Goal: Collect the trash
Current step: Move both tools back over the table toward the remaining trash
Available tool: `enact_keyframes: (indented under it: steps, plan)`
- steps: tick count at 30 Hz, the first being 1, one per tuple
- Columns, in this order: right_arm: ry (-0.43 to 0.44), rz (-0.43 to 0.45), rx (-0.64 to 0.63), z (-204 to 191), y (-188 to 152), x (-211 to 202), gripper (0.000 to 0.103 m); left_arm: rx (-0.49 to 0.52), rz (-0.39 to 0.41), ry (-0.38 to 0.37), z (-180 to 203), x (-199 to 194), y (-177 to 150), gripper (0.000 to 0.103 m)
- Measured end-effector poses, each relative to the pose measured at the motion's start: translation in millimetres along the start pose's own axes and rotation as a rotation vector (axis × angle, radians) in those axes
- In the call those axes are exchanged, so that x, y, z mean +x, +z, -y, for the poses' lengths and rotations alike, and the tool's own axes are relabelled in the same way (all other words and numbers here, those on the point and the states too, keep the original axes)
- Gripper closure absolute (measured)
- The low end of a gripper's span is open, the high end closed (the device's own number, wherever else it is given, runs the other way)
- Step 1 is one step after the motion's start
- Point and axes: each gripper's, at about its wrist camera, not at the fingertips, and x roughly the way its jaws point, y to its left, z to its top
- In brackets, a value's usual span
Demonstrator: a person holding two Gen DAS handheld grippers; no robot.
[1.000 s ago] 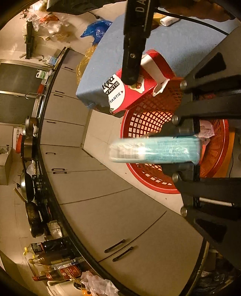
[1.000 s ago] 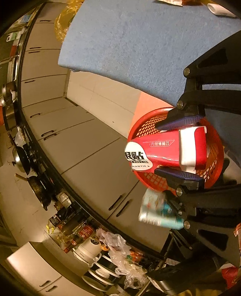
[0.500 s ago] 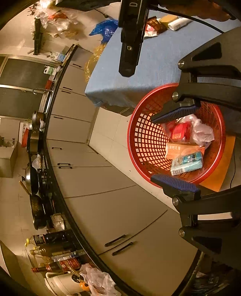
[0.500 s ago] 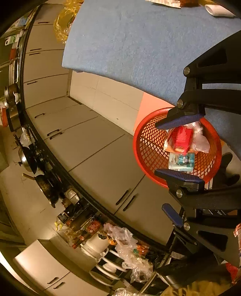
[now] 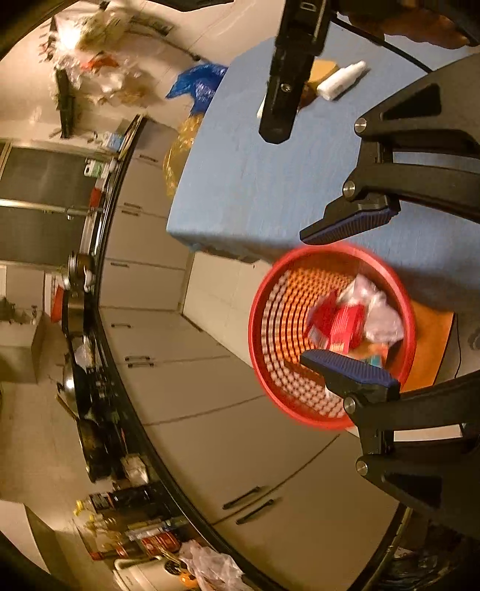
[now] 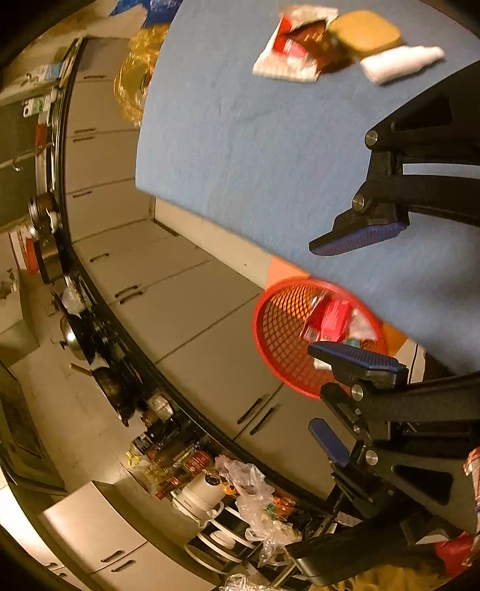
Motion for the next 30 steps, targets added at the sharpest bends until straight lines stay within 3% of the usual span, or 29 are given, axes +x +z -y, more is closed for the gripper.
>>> enact_keyframes:
  steps: [11, 20, 25, 30]
  plan:
    - [-0.095, 0.075, 0.04, 54.9, -46.3, -69.3, 0.051, 0.118, 0.007, -0.068, 75.0, -19.9, -17.3, 0.044]
    - [-0.162, 0.101, 0.131, 122.2, -83.7, -116.2, 0.051, 0.202, 0.009, -0.137, 129.7, -25.8, -17.2, 0.042]
    - [-0.216, 0.095, 0.193, 168.4, -96.7, -127.7, 0.051, 0.247, -0.029, -0.176, 156.0, -20.5, -21.2, 0.042]
    - [-0.226, 0.06, 0.198, 199.9, -86.4, -119.0, 0.052, 0.26, -0.047, -0.194, 173.7, -16.9, -22.5, 0.042]
